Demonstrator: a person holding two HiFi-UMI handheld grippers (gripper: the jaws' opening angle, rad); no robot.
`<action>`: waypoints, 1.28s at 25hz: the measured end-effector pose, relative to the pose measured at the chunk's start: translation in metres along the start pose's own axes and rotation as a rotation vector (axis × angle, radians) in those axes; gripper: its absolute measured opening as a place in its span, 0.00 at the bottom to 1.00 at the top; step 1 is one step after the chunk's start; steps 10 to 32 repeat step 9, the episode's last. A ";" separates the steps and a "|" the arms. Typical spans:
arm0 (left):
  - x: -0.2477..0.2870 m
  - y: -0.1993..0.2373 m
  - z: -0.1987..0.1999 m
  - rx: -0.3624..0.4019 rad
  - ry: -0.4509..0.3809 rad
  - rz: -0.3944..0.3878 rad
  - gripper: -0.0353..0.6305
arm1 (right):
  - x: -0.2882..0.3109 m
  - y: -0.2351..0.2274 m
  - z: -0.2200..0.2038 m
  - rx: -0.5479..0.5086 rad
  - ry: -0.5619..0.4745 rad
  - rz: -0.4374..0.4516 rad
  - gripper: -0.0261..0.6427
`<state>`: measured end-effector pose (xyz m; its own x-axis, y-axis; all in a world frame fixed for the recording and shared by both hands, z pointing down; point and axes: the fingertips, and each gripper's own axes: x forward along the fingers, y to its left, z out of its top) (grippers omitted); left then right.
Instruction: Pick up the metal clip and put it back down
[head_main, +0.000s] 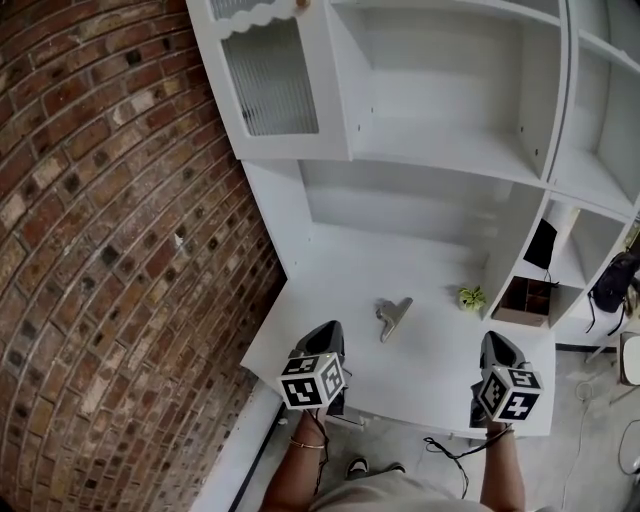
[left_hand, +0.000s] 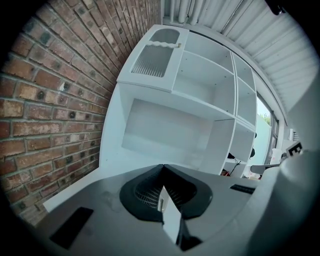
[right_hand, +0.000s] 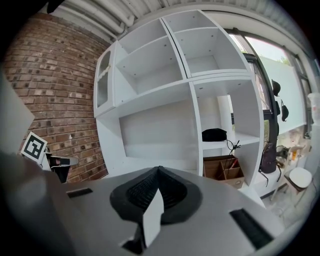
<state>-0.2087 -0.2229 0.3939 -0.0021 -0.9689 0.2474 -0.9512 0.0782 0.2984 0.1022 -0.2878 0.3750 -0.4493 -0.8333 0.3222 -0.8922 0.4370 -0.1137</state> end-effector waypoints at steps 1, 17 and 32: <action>0.000 0.000 0.001 -0.001 -0.001 0.000 0.07 | 0.000 -0.001 0.002 -0.002 -0.005 -0.006 0.04; -0.003 -0.001 0.000 0.007 0.008 -0.003 0.07 | -0.001 -0.005 0.006 -0.010 -0.024 -0.017 0.04; -0.003 -0.001 0.000 0.007 0.008 -0.003 0.07 | -0.001 -0.005 0.006 -0.010 -0.024 -0.017 0.04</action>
